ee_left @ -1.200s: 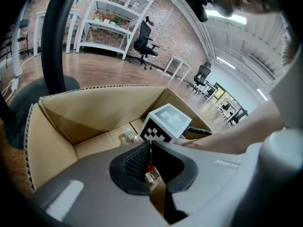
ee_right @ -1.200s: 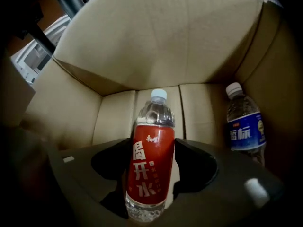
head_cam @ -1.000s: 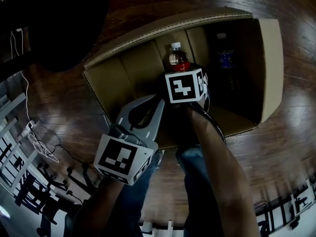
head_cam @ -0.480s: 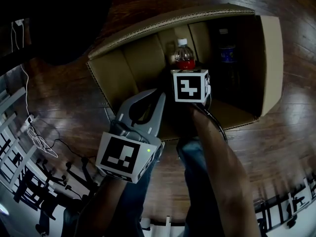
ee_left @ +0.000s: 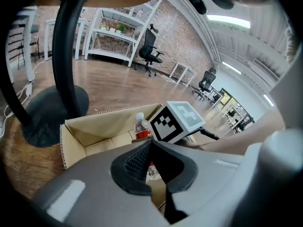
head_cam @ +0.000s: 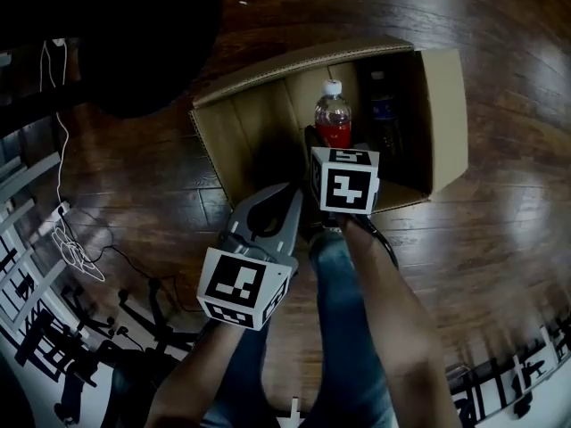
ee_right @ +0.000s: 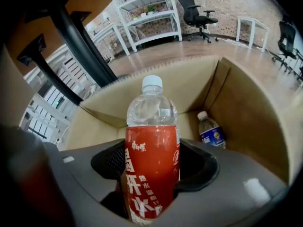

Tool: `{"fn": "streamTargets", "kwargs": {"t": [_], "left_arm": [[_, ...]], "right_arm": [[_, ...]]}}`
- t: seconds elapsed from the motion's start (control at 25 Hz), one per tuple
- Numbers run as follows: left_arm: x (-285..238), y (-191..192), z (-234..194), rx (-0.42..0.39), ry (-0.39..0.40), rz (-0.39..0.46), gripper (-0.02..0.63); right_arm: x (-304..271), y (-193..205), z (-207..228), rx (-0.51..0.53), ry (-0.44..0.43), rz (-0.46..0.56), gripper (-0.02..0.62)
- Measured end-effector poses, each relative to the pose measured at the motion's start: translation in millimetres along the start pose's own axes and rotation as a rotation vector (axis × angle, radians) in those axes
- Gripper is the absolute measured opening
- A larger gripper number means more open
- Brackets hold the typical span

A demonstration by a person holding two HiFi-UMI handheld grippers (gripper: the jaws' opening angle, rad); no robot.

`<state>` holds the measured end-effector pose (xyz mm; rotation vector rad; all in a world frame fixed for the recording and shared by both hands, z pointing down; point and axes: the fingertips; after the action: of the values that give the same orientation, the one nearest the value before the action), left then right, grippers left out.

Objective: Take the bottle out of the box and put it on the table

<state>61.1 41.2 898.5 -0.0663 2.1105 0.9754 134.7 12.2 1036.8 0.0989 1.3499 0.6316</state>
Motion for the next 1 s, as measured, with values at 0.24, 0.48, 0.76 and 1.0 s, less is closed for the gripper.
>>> {"fn": "streamTargets", "kwargs": {"t": [0.24, 0.48, 0.76, 1.0], "left_arm": [[18.0, -51.6, 8.5, 0.005, -0.055, 0.051, 0.000], [37.1, -106.4, 37.6, 0.003, -0.054, 0.097, 0.000], [89.3, -174.4, 74.7, 0.021, -0.076, 0.188, 0.000], [141.1, -214.1, 116.2, 0.011, -0.073, 0.219, 0.000]], "right_arm": [[56.7, -48.4, -13.1, 0.003, -0.020, 0.079, 0.298], [121.2, -89.9, -22.7, 0.033, -0.042, 0.147, 0.298], [216.9, -138.4, -33.0, 0.099, -0.056, 0.240, 0.299], [298.8, -176.1, -54.6, 0.166, -0.074, 0.324, 0.299]]}}
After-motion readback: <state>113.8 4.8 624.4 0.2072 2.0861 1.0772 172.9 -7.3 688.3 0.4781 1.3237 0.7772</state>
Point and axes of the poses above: the fingertips, and each gripper's own axes: x backward along the fingers, z to its right, y out of its underside, and after that the axes turned 5 degrees about z, right-handed
